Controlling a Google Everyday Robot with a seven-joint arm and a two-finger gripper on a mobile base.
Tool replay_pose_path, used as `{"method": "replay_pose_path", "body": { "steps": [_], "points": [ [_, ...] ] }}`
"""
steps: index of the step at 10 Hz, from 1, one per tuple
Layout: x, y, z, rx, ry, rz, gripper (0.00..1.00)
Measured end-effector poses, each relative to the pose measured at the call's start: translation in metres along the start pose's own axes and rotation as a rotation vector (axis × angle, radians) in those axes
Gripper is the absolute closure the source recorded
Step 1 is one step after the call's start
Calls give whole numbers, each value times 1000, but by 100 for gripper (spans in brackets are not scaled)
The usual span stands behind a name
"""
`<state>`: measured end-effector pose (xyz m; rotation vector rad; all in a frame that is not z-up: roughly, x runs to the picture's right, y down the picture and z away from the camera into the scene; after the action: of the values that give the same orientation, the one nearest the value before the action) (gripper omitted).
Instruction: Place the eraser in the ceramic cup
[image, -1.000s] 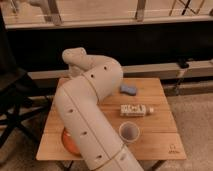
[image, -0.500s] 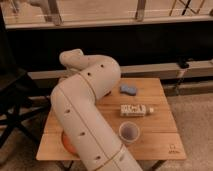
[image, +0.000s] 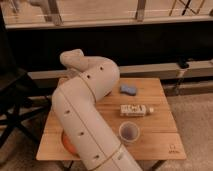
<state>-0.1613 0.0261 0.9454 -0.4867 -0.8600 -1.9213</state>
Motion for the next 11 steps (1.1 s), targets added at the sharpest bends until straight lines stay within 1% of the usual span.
{"method": "replay_pose_path", "body": {
  "steps": [3,5,9,11],
  "points": [
    [8,6,9,-26,-28,-3,20],
    [14,8,13,-30,-40,-5,20],
    [21,20,18,-13,-46,4,20],
    [21,20,18,-13,-46,4,20]
  ]
}}
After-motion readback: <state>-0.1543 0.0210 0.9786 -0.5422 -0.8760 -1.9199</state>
